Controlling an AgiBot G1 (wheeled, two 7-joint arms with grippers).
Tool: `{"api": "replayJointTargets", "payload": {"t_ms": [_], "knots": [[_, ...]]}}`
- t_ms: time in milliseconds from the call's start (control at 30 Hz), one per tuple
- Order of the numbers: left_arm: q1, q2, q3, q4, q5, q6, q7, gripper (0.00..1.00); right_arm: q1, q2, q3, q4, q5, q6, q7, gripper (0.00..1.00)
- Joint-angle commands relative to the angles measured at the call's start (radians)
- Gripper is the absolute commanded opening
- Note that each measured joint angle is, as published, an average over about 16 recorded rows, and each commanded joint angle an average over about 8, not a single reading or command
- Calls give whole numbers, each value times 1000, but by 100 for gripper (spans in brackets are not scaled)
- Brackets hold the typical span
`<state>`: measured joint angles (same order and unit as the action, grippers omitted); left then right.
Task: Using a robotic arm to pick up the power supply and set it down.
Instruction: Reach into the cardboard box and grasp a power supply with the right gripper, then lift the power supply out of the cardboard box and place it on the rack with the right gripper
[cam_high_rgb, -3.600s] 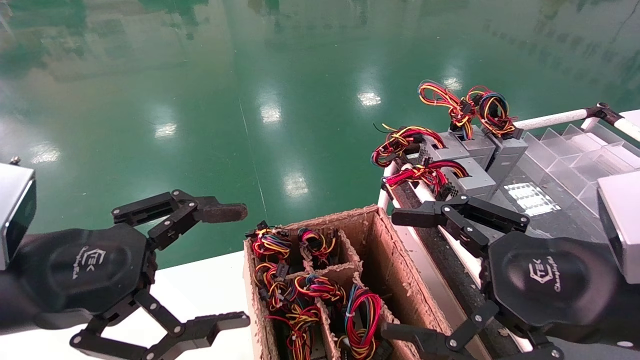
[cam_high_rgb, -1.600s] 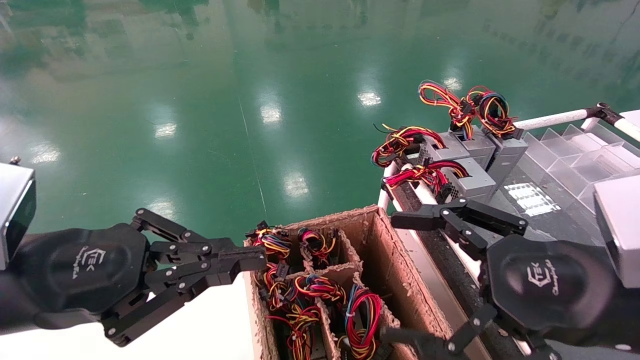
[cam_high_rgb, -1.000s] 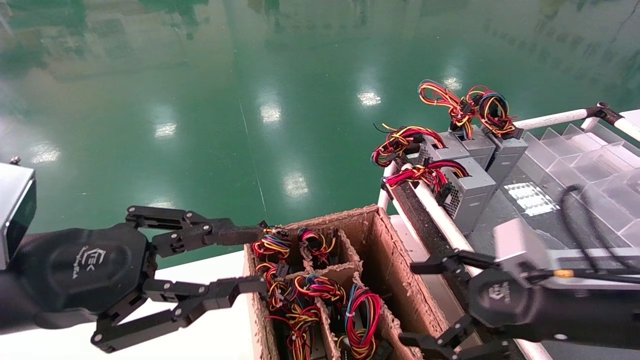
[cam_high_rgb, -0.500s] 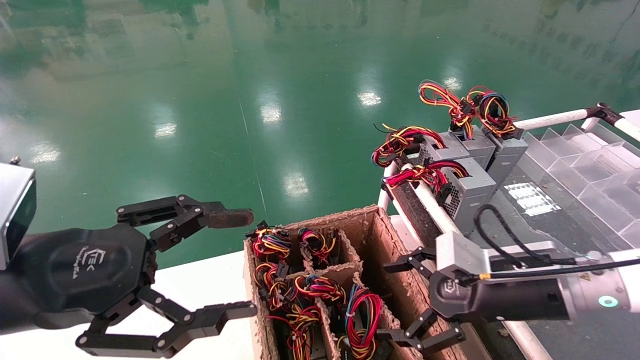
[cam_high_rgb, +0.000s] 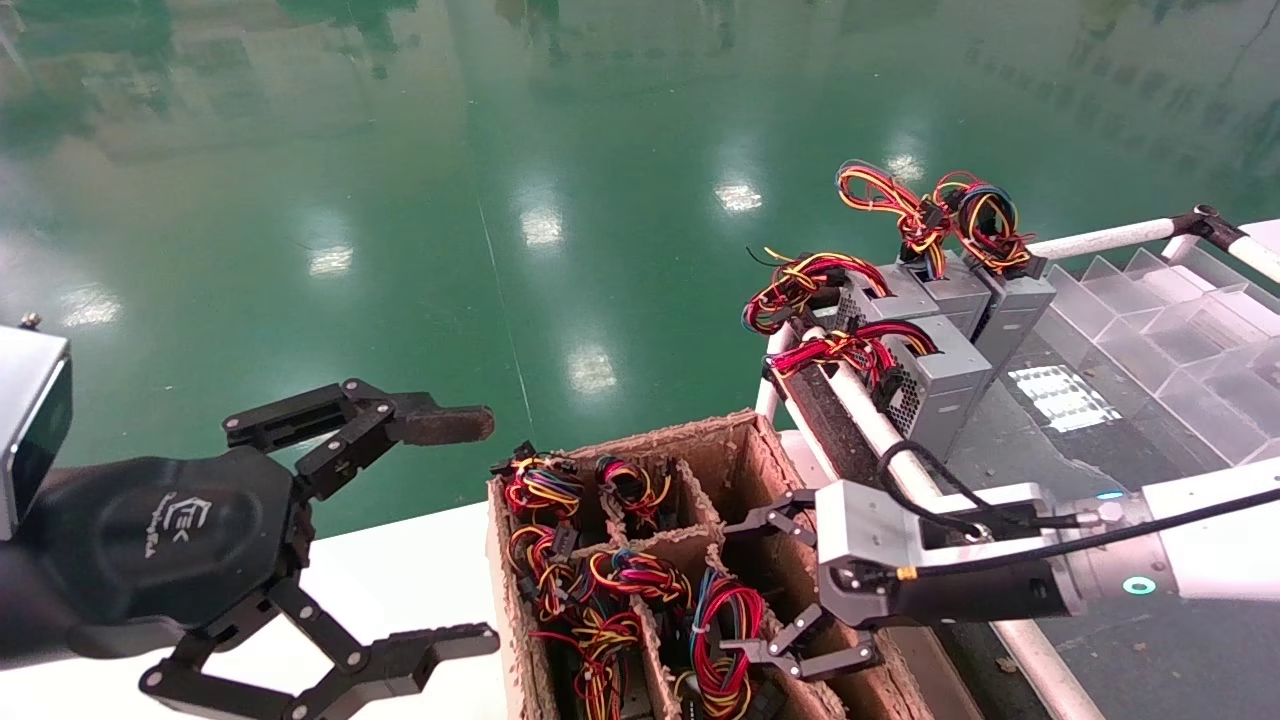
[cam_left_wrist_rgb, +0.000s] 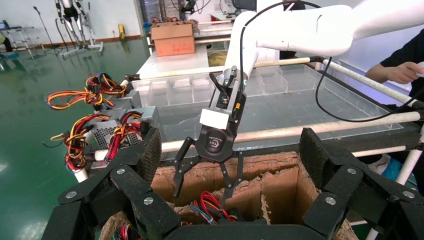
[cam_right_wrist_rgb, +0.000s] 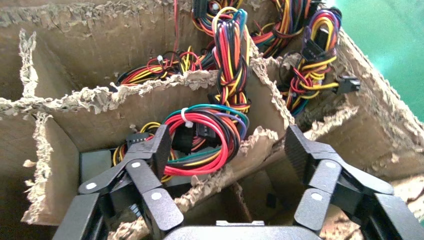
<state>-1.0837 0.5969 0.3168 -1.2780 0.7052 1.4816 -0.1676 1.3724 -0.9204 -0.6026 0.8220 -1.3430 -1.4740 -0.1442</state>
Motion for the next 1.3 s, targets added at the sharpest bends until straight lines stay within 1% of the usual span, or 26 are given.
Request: {"api": "replayJointTargets", "payload": {"t_ms": [33, 333, 767, 1300], "knots": [[0, 0, 0, 0, 0, 0, 0, 100, -4, -2, -1, 13, -6, 10, -14, 0], [0, 0, 0, 0, 0, 0, 0, 100, -27, -2, -4, 67, -27, 53, -16, 0], [0, 0, 1, 0, -1, 0, 0, 100, -36, -5, 4, 73, -21, 72, -27, 0], [0, -1, 1, 0, -1, -1, 1, 100, -59, 8, 38, 81, 43, 67, -57, 0]]}}
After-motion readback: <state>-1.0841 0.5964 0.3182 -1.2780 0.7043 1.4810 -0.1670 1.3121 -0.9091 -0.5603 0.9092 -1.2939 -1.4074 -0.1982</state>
